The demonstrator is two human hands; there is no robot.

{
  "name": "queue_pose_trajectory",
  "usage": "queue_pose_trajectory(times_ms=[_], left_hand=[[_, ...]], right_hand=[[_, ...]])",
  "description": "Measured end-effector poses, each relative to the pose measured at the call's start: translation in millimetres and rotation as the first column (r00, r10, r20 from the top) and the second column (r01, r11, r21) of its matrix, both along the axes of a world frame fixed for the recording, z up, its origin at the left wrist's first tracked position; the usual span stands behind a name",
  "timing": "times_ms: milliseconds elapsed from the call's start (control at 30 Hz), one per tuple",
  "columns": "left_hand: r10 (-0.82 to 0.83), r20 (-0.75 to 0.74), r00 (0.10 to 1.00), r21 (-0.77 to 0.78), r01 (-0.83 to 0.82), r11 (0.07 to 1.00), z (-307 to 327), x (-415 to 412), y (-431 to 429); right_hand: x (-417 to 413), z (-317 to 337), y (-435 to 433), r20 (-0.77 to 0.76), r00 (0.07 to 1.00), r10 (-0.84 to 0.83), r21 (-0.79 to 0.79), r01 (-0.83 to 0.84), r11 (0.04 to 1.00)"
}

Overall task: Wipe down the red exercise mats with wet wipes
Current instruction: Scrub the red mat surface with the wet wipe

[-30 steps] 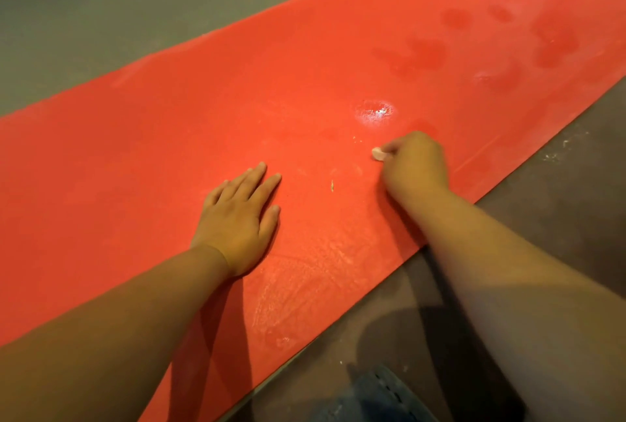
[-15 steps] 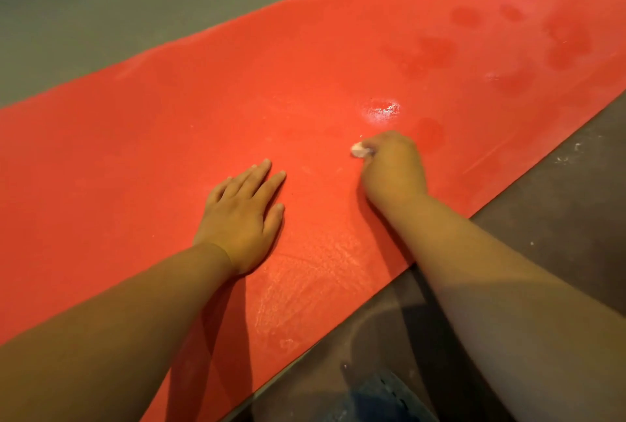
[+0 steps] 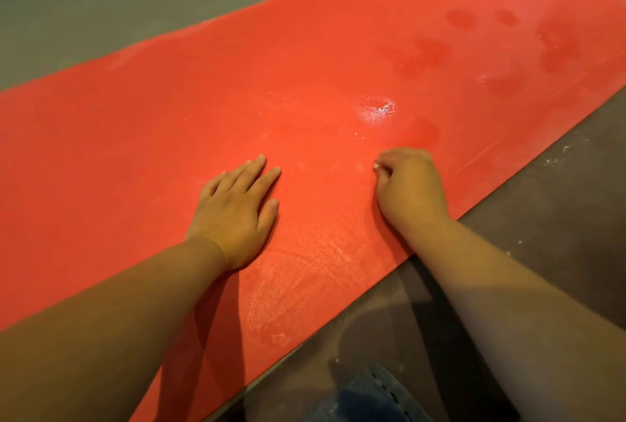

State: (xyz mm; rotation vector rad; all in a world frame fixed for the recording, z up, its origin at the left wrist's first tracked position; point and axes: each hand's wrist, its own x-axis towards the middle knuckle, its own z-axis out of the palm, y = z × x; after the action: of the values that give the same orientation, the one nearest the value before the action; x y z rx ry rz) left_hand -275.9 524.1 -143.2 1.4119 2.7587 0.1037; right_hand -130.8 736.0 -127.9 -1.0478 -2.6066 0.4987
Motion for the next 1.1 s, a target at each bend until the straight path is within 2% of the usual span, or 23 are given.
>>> queue_pose_trajectory(times_ms=[100,200,233,333,367,433,500,600,667,733,767,833,933,1033,1100], left_hand=[[-0.006,0.005,1.000,0.001,0.006,1.000,-1.1,0.6,-0.4],[-0.008,0.002,1.000,0.005,0.008,1.000,-0.3,-0.9,0.5],[-0.008,-0.001,1.000,0.003,0.008,1.000,0.0,-1.0,0.7],[-0.005,0.002,1.000,0.000,0.005,1.000,1.1,-1.0,0.7],[-0.003,0.003,1.000,-0.003,0.003,1.000,1.5,-1.1,0.8],[-0.003,0.004,1.000,-0.008,0.003,1.000,2.1,-1.4,1.0],[-0.003,0.009,1.000,-0.006,0.003,1.000,1.8,-1.1,0.8],[-0.004,0.007,1.000,-0.007,0.005,1.000,1.5,0.3,0.6],[-0.003,0.006,1.000,-0.004,0.003,1.000,2.5,0.6,0.6],[0.000,0.003,1.000,-0.004,0.000,1.000,3.6,1.4,0.2],[0.001,0.003,1.000,-0.007,-0.001,1.000,4.2,1.5,0.4],[0.003,0.009,1.000,-0.012,-0.003,1.000,5.7,1.9,1.4],[0.009,0.011,1.000,-0.024,-0.008,1.000,7.4,1.2,2.0],[0.008,0.009,1.000,-0.021,-0.007,1.000,6.4,1.9,1.3],[0.001,0.014,1.000,-0.017,0.000,1.000,5.4,1.3,1.4]], right_hand=[[27.7,-2.3,-27.3,-0.070,0.988,0.136,0.011,-0.135,0.991],[49.2,5.2,-12.7,-0.093,0.969,0.227,0.050,-0.224,0.973],[50.4,8.3,-1.4,-0.109,0.976,0.189,0.045,-0.185,0.982],[32.9,13.6,42.2,-0.223,0.973,-0.063,-0.019,0.060,0.998],[21.7,12.8,52.3,-0.206,0.972,-0.114,-0.054,0.105,0.993],[-0.8,4.3,55.5,-0.081,0.991,-0.105,-0.081,0.098,0.992],[-8.1,-0.8,35.0,-0.037,0.999,-0.014,-0.075,0.011,0.997],[19.7,4.1,-10.6,-0.101,0.977,0.189,-0.060,-0.195,0.979],[48.4,10.6,-33.9,-0.128,0.932,0.339,-0.115,-0.353,0.928],[64.1,18.0,-32.4,-0.143,0.912,0.385,-0.193,-0.407,0.893],[62.4,20.5,-20.3,-0.163,0.933,0.319,-0.210,-0.349,0.913],[48.0,24.1,17.1,-0.202,0.977,0.076,-0.170,-0.112,0.979],[16.6,21.3,69.7,-0.179,0.971,-0.158,-0.167,0.128,0.978],[-7.5,6.6,72.2,-0.075,0.977,-0.197,-0.190,0.180,0.965],[-7.2,2.0,49.2,-0.076,0.990,-0.123,-0.131,0.112,0.985]])
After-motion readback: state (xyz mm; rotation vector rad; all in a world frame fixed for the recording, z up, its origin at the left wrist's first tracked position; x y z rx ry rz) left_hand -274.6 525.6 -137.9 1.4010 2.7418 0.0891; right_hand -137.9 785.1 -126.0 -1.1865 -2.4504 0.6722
